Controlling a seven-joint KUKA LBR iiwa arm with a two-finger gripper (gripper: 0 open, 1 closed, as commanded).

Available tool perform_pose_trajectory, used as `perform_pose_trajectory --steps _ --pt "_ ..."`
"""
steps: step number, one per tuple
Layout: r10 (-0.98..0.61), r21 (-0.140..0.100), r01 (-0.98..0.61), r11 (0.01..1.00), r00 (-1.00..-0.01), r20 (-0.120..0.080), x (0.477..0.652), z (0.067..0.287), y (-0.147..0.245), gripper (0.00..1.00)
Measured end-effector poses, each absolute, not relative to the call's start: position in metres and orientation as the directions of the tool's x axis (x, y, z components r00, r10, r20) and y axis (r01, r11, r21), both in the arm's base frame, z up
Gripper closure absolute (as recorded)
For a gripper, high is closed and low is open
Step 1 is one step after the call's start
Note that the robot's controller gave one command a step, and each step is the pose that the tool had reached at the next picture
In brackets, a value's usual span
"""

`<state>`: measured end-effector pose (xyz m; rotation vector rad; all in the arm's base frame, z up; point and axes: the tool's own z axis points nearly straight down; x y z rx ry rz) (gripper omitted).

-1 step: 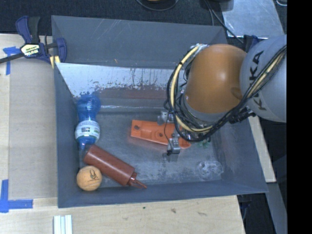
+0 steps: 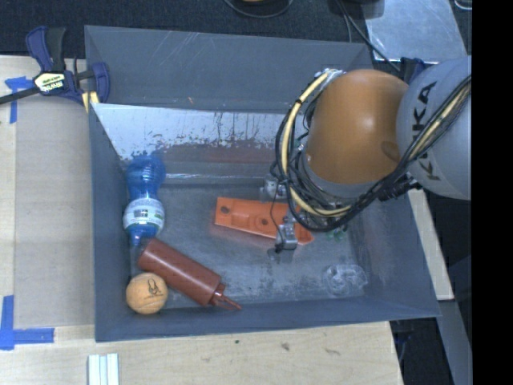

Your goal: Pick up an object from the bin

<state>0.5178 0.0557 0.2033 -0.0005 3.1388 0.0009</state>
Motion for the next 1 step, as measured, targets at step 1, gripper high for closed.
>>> perform_pose_trajectory --steps 1 --pt "-0.012 0.000 -0.012 1.000 -1.000 -0.004 0.5522 0.1153 0.0407 0.00"
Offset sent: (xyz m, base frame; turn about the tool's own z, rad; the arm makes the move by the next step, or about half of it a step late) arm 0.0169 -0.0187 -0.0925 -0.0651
